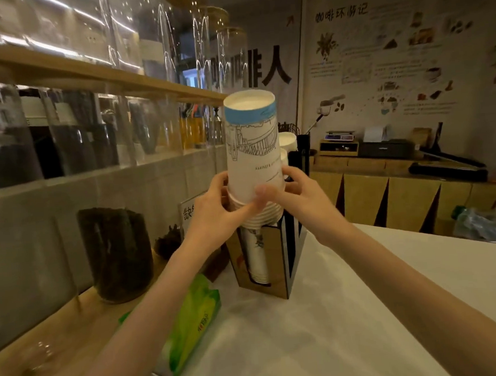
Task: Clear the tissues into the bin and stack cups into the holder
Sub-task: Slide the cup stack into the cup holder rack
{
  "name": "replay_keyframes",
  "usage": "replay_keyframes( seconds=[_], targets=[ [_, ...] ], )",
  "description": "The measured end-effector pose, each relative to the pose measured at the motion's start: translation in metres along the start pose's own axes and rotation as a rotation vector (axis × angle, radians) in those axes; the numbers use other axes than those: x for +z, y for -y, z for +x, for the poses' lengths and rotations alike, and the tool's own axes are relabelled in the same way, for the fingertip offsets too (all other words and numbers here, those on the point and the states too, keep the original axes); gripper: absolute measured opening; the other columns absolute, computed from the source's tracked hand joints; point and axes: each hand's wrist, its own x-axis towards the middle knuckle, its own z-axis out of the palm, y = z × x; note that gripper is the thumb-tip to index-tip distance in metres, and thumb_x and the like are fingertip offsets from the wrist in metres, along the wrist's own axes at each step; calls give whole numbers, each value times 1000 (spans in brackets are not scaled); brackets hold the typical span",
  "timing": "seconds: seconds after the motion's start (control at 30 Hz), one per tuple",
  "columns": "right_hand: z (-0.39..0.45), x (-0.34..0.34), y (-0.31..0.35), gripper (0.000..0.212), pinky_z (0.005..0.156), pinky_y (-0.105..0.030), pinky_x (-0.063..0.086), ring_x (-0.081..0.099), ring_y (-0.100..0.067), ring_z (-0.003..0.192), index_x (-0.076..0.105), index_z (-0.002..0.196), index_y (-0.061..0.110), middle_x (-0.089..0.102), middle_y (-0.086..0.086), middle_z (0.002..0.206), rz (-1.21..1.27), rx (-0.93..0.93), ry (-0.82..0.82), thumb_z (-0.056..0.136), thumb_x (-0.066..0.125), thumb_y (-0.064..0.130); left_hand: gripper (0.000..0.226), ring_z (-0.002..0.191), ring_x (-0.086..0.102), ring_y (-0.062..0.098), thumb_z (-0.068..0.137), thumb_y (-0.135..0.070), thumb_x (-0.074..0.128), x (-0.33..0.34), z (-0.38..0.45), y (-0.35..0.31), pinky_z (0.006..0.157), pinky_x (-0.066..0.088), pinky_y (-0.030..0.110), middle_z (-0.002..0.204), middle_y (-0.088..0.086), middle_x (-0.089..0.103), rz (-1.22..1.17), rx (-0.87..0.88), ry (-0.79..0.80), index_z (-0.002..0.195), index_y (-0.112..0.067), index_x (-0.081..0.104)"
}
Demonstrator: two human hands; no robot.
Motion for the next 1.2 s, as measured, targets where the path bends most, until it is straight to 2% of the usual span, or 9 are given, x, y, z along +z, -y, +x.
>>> replay_keyframes(
  seconds=[0.1, 0.23, 0.33, 0.4, 0.6, 0.73, 0.93, 1.03, 1.2],
  targets=[
    [-1, 7, -12, 57, 72, -17, 43, 58, -3, 96, 43, 131, 25, 61, 9, 108, 41, 91, 11, 79, 64, 37, 72, 94, 55, 6, 65, -49, 71, -1, -1, 13, 67, 41, 11, 110, -10, 56, 18, -84, 72, 126, -27, 41],
    [-5, 9, -26, 49, 65, -12, 36, 51, 7, 88, 44, 130, 24, 56, 14, 103, 39, 156, 28, 85, 57, 37, 69, 92, 50, 7, 67, -47, 71, 4, -1, 23, 64, 36, 11, 111, -9, 54, 64, -141, 111, 126, -25, 42],
    [-7, 11, -39, 42, 83, -20, 39, 53, -5, 106, 46, 127, 28, 56, 15, 108, 16, 191, 19, 88, 49, 42, 68, 94, 48, 4, 68, -46, 71, 7, -2, 20, 61, 36, 9, 111, -13, 52, 57, -115, 89, 126, -24, 44],
    [-8, 12, -46, 46, 93, -27, 34, 46, -12, 118, 44, 131, 26, 54, 7, 127, 37, 231, 6, 90, 40, 47, 68, 97, 46, 1, 68, -41, 73, 8, -2, 16, 61, 37, 6, 109, -16, 50, 21, -88, 58, 126, -25, 42],
    [-7, 13, -62, 59, 95, -29, 30, 43, -22, 130, 42, 137, 21, 49, -6, 139, 118, 347, -15, 92, 21, 53, 74, 101, 45, 1, 65, -33, 78, 12, 4, 12, 68, 36, 6, 115, -11, 52, -18, -46, 1, 128, -23, 38],
    [-8, 15, -79, 64, 105, -33, 30, 44, -25, 128, 45, 135, 18, 52, -8, 136, 90, 421, -17, 92, 16, 55, 80, 107, 50, 7, 62, -41, 78, 13, 8, 20, 83, 40, 20, 129, -1, 57, 149, -82, 74, 129, -22, 41],
    [-7, 16, -91, 60, 113, -45, 28, 45, -27, 126, 51, 128, 17, 56, -8, 129, 98, 421, -56, 93, 16, 51, 83, 118, 51, 17, 55, -40, 83, 13, 19, 21, 89, 43, 28, 129, 0, 57, 212, -128, 100, 126, -19, 45],
    [-8, 17, -93, 54, 111, -44, 30, 48, -25, 122, 54, 125, 21, 59, -2, 113, 101, 408, -75, 94, 19, 50, 83, 119, 50, 17, 55, -39, 83, 16, 21, 19, 89, 42, 27, 130, 1, 57, 220, -136, 98, 126, -18, 46],
    [-9, 19, -92, 53, 110, -44, 32, 51, -25, 120, 58, 122, 24, 61, -7, 123, 42, 383, -74, 94, 21, 50, 84, 121, 49, 17, 56, -38, 83, 15, 19, 18, 91, 41, 28, 132, 2, 55, 230, -141, 101, 128, -19, 43]
  ],
)
